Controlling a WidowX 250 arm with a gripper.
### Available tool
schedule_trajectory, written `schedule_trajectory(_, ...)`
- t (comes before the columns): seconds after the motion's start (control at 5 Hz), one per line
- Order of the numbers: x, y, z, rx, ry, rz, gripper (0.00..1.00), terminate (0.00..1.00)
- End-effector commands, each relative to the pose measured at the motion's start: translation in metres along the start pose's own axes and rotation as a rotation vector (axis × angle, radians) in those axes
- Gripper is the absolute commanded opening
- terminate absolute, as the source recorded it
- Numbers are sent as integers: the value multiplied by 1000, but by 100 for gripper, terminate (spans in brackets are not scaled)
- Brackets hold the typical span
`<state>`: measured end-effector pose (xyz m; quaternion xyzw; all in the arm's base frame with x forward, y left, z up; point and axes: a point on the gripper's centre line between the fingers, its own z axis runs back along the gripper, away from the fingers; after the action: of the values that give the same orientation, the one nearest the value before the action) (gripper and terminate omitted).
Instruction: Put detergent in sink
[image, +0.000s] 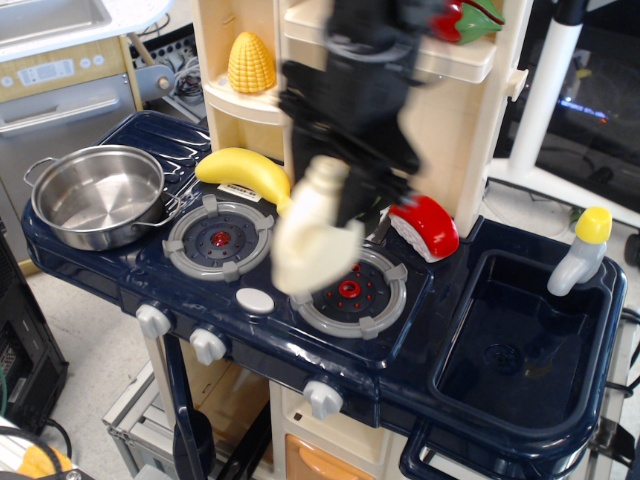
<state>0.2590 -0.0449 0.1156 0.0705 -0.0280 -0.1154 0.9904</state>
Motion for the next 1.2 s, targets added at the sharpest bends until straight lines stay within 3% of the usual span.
schedule_trajectory(0.0,51,-64,21,-18,-98,178,0,0)
schedule_trajectory(0.4,75,-80,-9,-22,-168,200,0,0)
schedule_trajectory(0.8,72,-85,-32,-69,-221,206,0,0)
schedule_trajectory(1.0,71,-87,-32,-98,-216,202,100,0)
